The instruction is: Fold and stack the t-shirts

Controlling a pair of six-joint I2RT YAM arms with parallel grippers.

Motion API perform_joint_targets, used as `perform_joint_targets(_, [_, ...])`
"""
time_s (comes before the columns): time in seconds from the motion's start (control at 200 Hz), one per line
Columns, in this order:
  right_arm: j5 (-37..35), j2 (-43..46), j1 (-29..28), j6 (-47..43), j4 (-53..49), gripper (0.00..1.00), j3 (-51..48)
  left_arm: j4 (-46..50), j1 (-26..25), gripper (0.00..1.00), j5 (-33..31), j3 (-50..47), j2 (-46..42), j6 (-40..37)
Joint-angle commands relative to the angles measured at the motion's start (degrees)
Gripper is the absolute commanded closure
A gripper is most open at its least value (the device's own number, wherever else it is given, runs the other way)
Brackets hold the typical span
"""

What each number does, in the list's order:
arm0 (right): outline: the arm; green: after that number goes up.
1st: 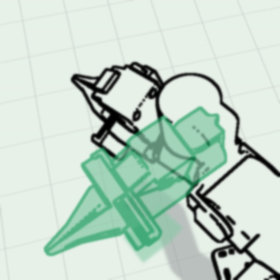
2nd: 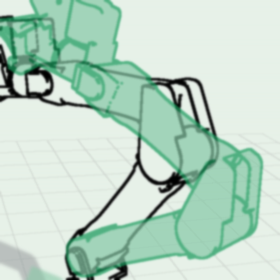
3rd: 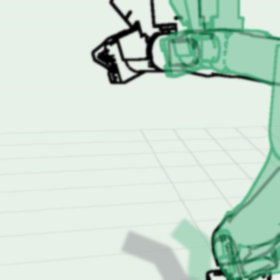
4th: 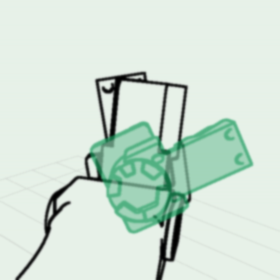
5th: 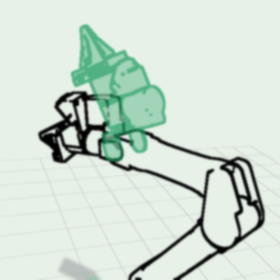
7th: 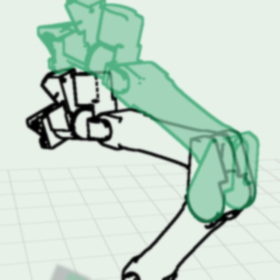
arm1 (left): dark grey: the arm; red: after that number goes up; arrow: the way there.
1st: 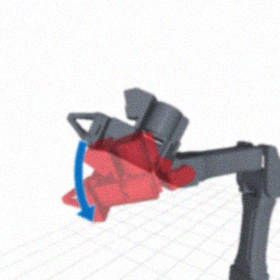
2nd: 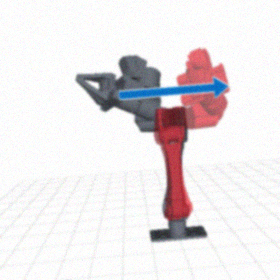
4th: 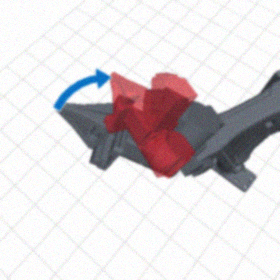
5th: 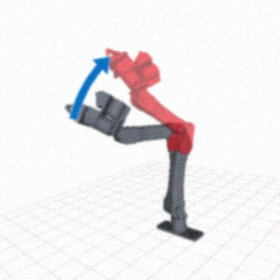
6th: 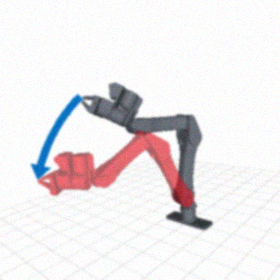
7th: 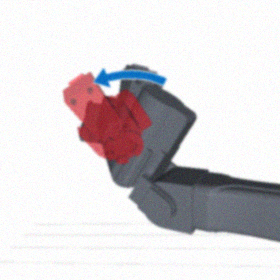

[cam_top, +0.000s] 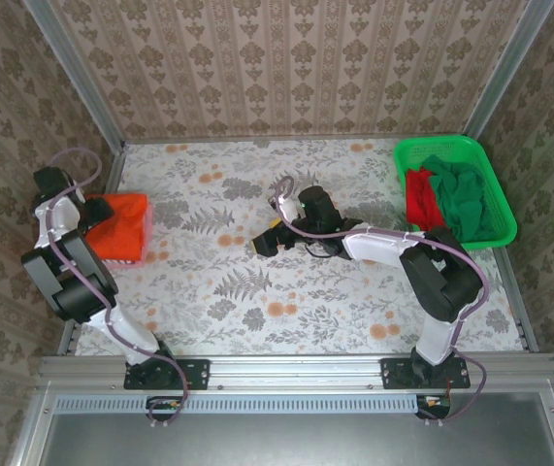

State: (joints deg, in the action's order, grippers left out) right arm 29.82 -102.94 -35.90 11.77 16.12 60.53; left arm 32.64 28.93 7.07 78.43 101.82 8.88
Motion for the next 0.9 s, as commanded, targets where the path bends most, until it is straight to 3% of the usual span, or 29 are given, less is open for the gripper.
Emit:
perform_joint_targets(0.0, [0.33,0.04,-0.18,0.09,0.23,0.0,0.02,-0.91,0.67,0.31,-2.37,-0.04,0.92,2.8])
perform_joint_targets(0.175, [0.07,0.67,-0.14,-0.18,-0.25,0.0,-0.37,-1.42,2.18,0.32,-5.89,-0.68,0.04,5.65])
perform_joint_targets(0.31, [0.08,0.8,-0.12,0.06,-0.14,0.0,-0.55,-0.34,2.48,0.32,-4.14,0.41,0.58,6.39])
perform_joint_targets(0.515, [0.11,1.43,-0.18,1.54,0.91,0.0,-0.8,-2.82,-0.09,0.31,-5.0,-1.91,-5.78,6.14])
perform_joint_targets(0.65, [-0.72,1.7,-0.22,2.35,2.16,0.0,-1.9,-3.9,-4.21,0.29,-5.78,-2.43,-9.42,0.71])
perform_joint_targets(0.895, [-0.72,0.89,-0.21,3.77,4.44,0.0,-2.16,-1.64,-3.48,0.26,0.29,1.52,-1.29,1.67])
